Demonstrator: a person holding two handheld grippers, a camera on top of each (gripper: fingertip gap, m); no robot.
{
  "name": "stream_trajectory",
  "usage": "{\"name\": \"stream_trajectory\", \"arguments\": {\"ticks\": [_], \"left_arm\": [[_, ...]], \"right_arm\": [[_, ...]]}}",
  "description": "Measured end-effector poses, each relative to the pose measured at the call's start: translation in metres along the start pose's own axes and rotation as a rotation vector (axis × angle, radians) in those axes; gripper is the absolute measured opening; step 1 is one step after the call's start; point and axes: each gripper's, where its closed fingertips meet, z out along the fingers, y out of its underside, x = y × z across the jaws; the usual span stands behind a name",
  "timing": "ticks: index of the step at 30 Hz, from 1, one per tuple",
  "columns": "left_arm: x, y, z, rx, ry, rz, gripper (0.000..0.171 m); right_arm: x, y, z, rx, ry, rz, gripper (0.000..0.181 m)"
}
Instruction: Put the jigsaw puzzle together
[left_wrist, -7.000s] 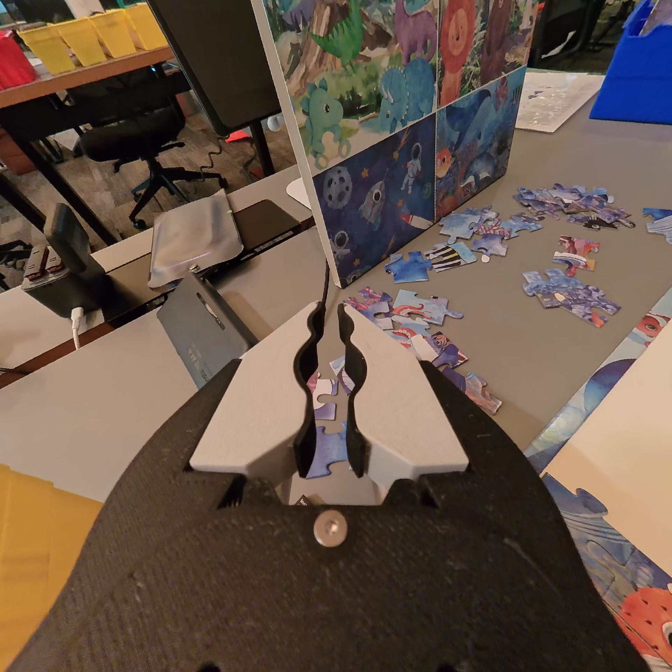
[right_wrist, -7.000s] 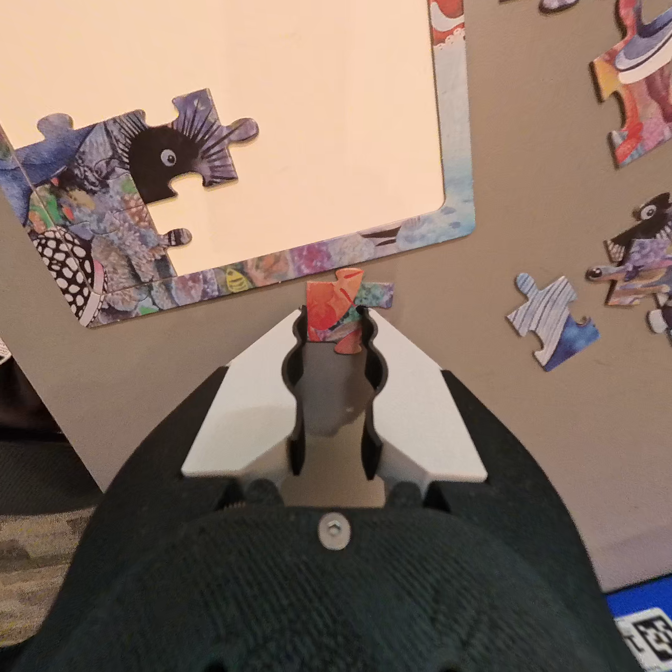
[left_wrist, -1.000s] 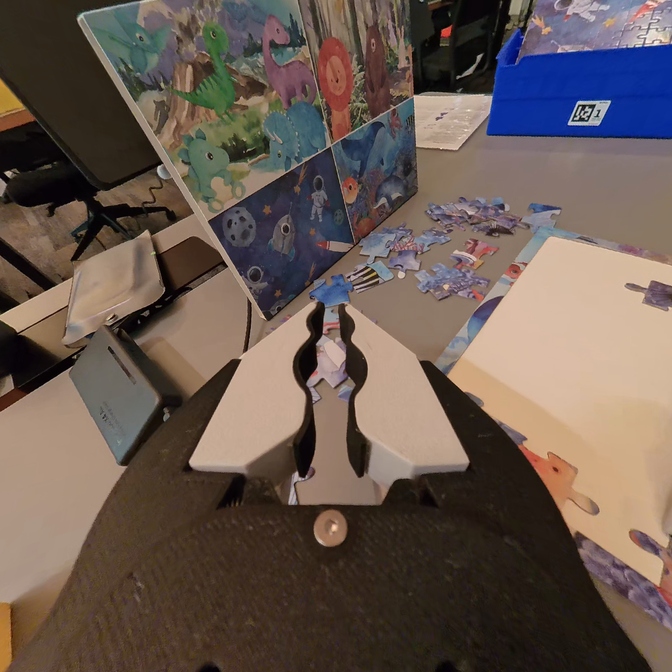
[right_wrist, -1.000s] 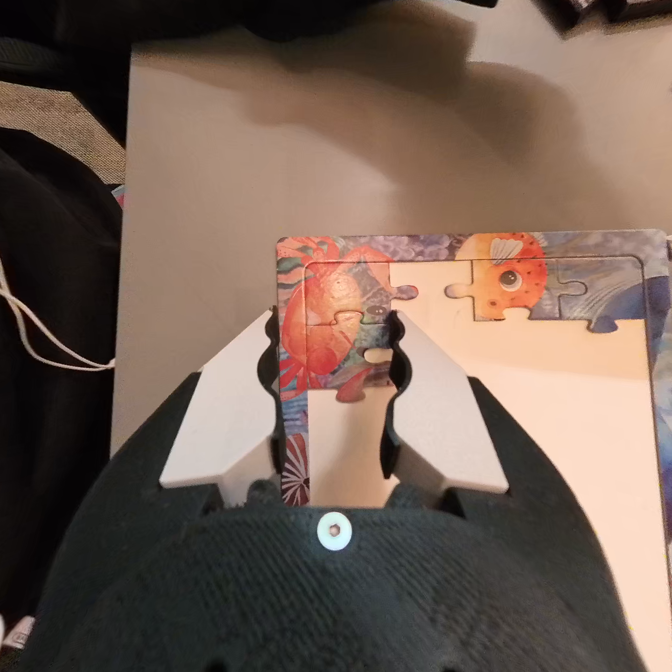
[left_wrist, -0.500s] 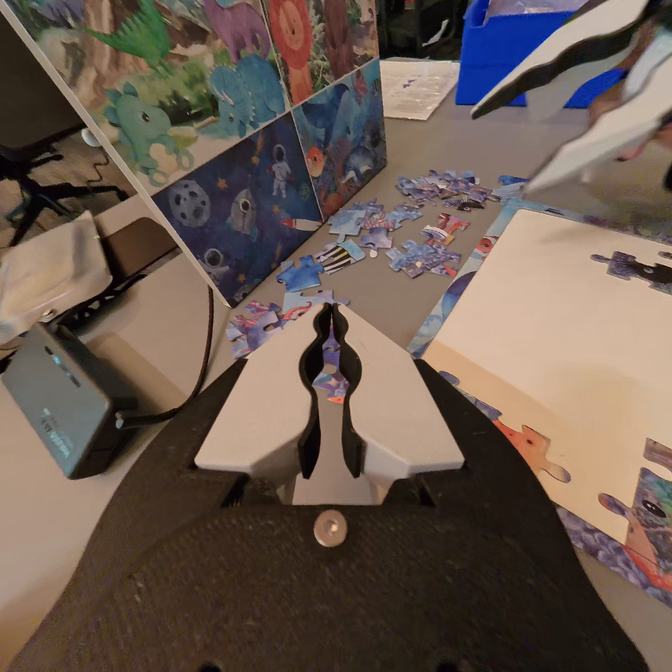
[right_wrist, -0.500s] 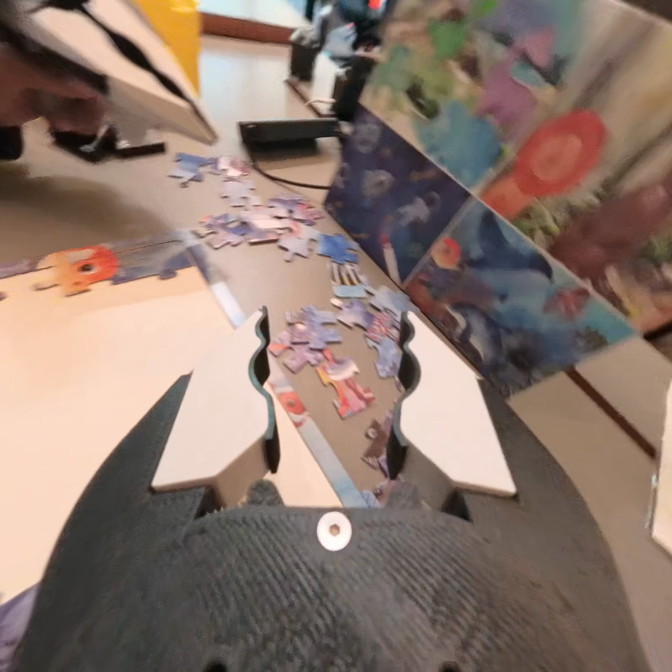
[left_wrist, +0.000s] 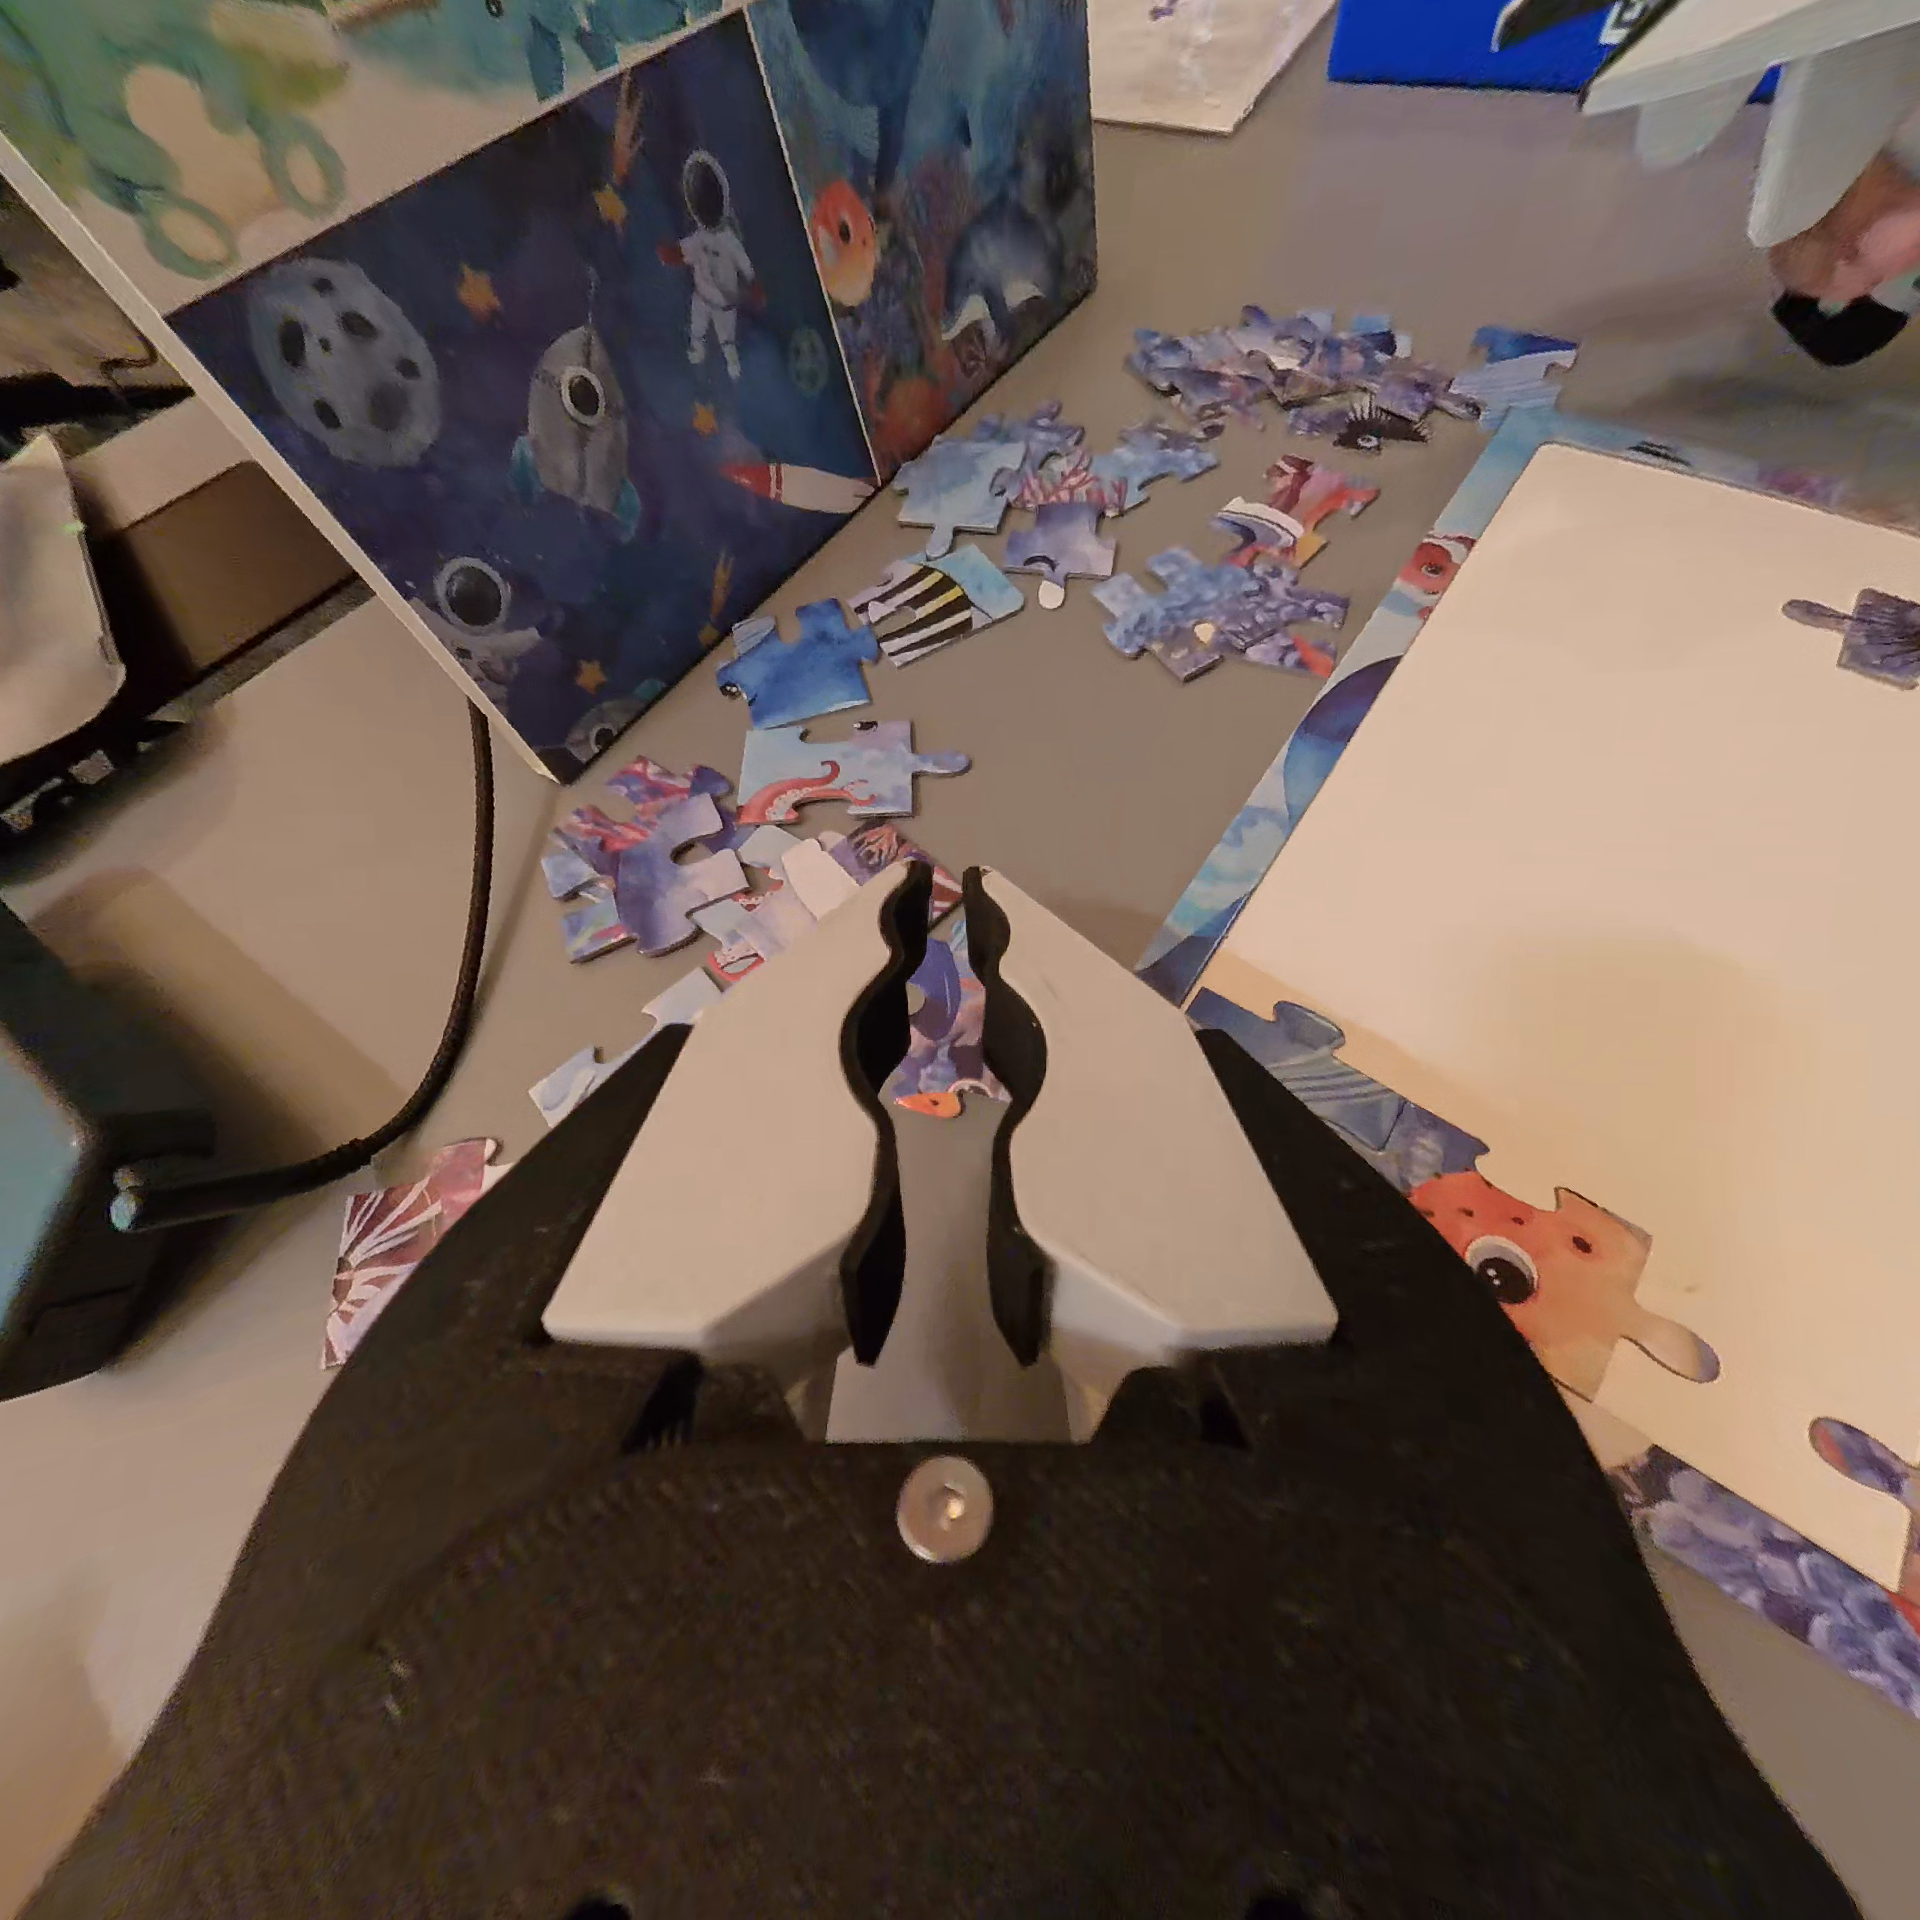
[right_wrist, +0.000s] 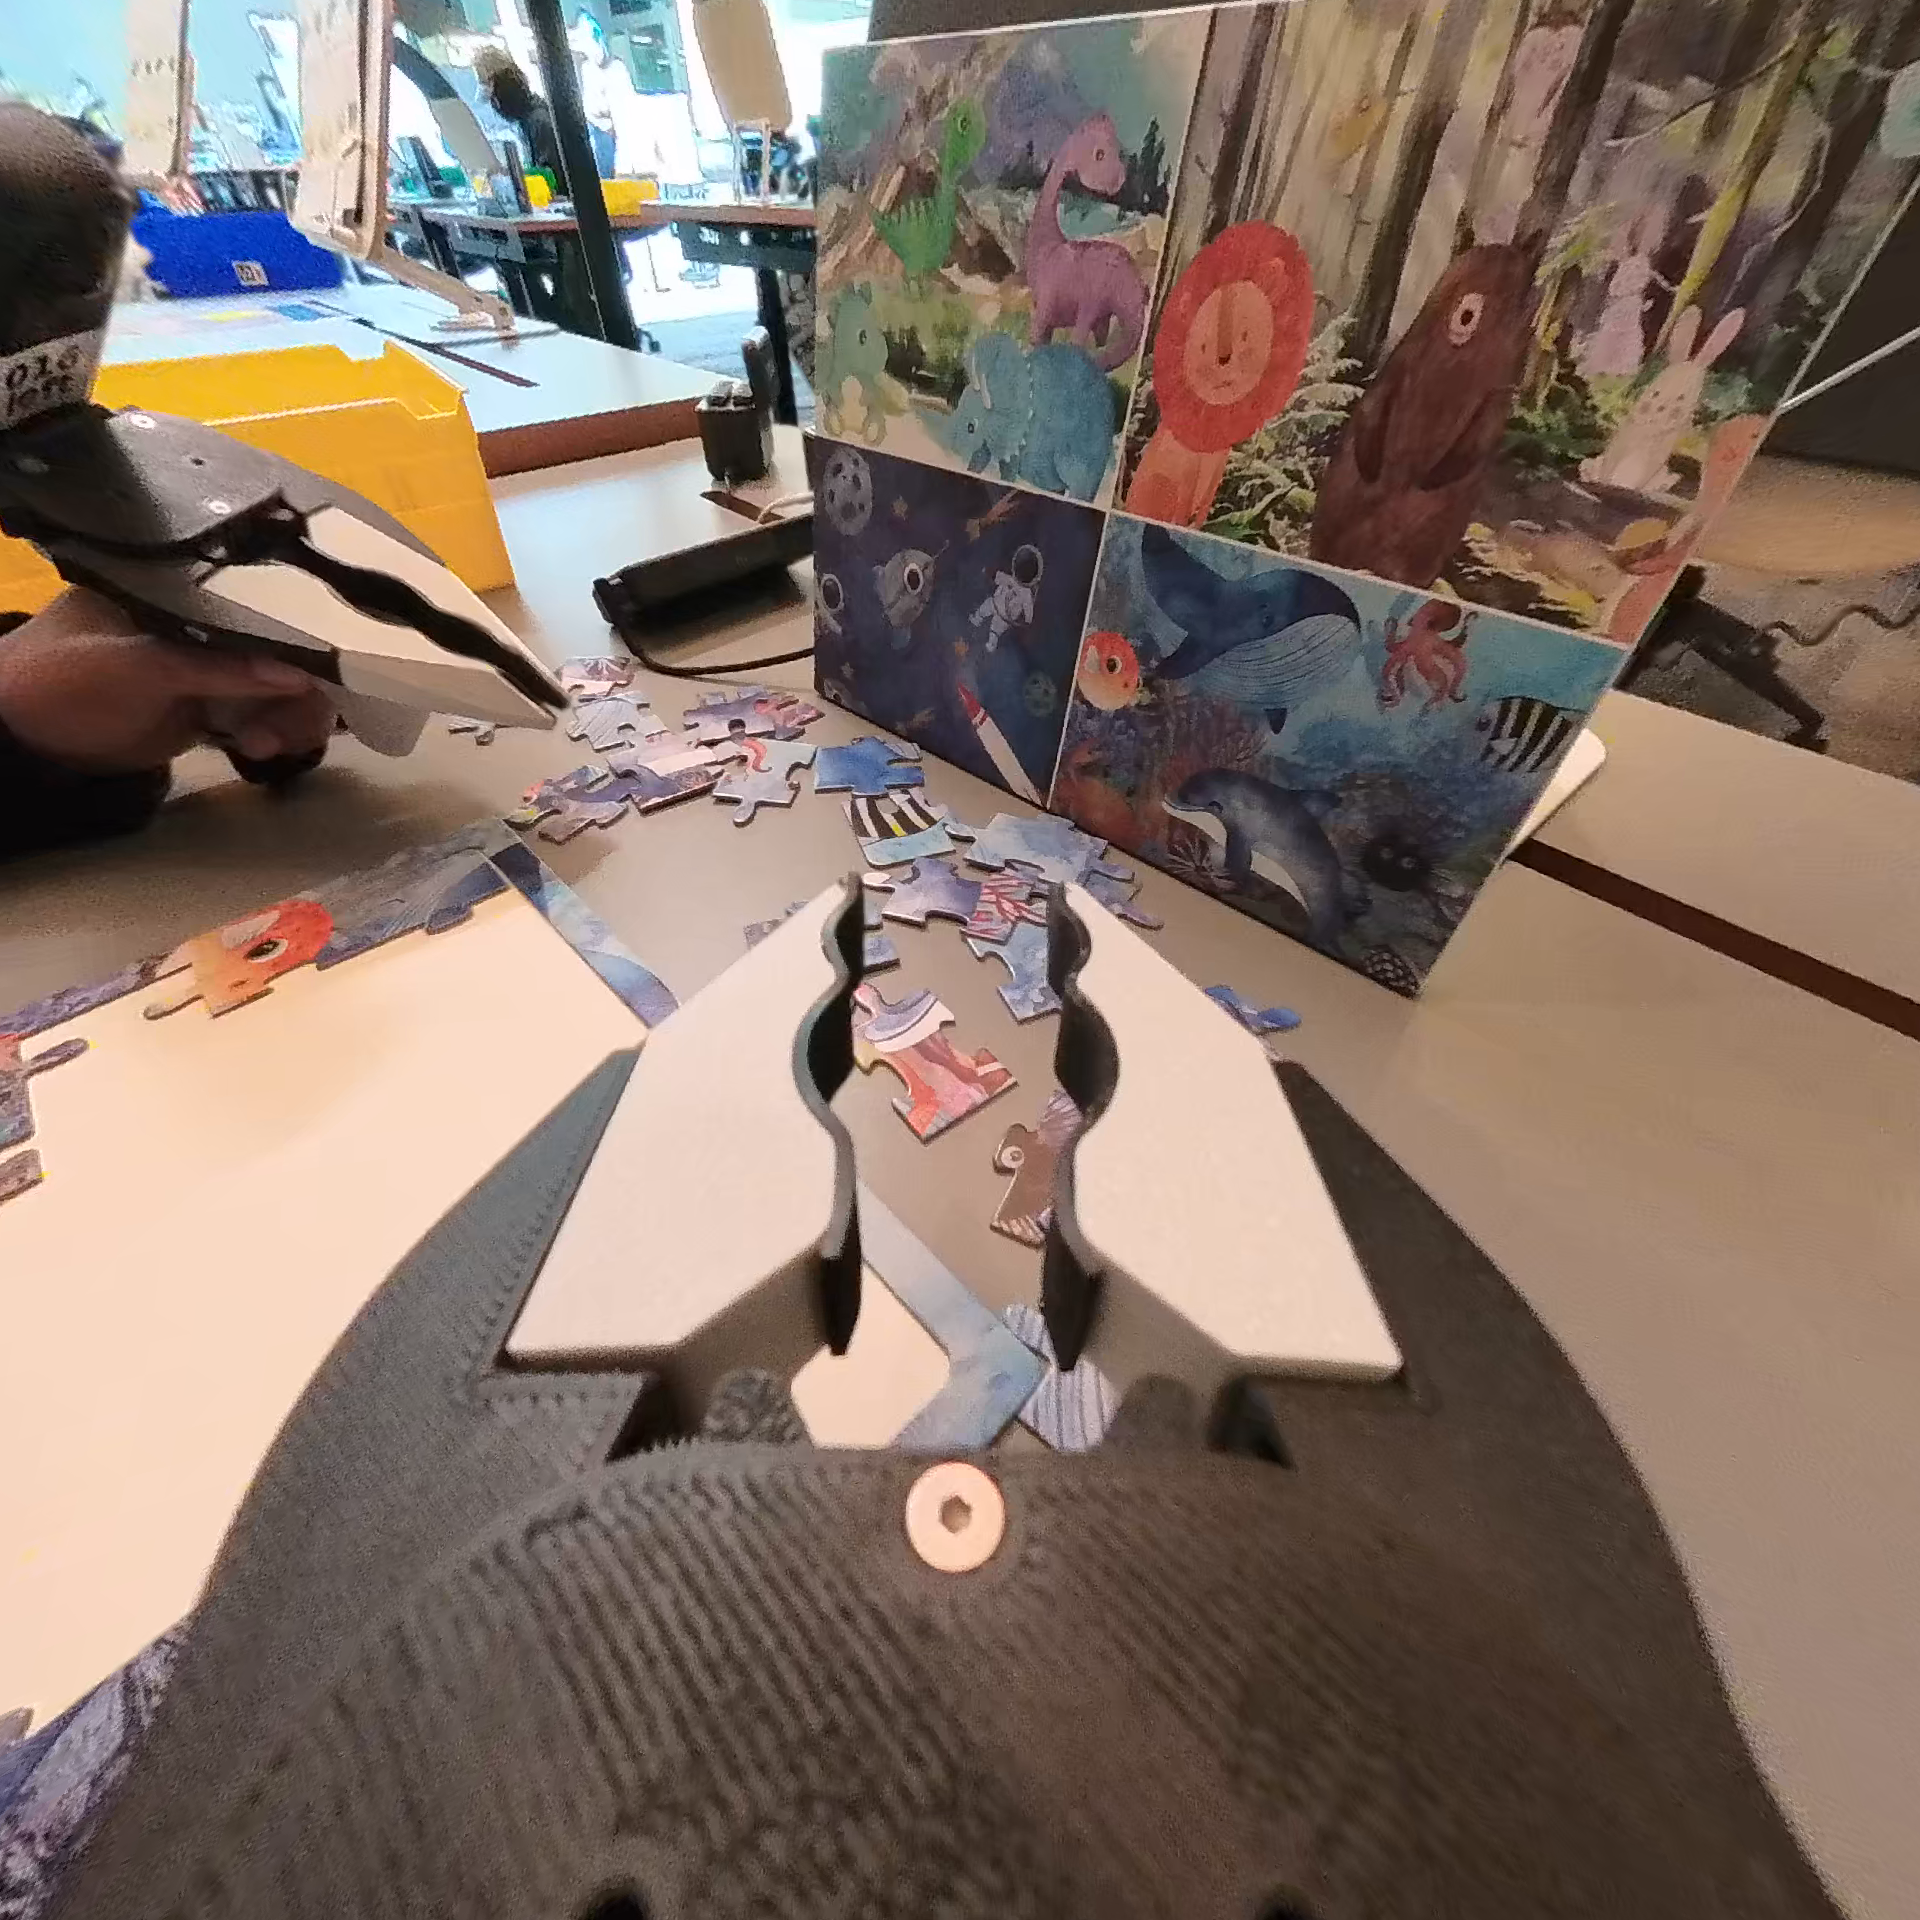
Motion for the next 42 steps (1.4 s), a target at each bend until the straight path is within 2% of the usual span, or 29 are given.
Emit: {"name": "stream_trajectory", "arguments": {"ticks": [5,11,17,24,42], "left_arm": [[0.000,-0.006,-0.002,0.036,-0.005,-0.010,0.006],[-0.019,-0.016,-0.013,0.100,-0.088,-0.056,0.021],[-0.062,-0.016,-0.035,0.121,-0.265,-0.115,0.016],[-0.073,-0.012,-0.041,0.141,-0.232,-0.209,0.016],[-0.065,-0.011,-0.035,0.120,-0.210,-0.174,0.017]], "right_arm": [[0.008,0.004,0.000,-0.004,0.038,-0.025,0.034],[0.015,-0.003,-0.007,0.031,0.090,-0.070,0.030],[0.023,-0.012,-0.018,0.097,0.128,-0.069,0.005],[0.025,-0.010,-0.018,0.098,0.119,-0.048,0.005],[0.026,-0.004,-0.014,0.076,0.109,-0.022,0.005]]}}
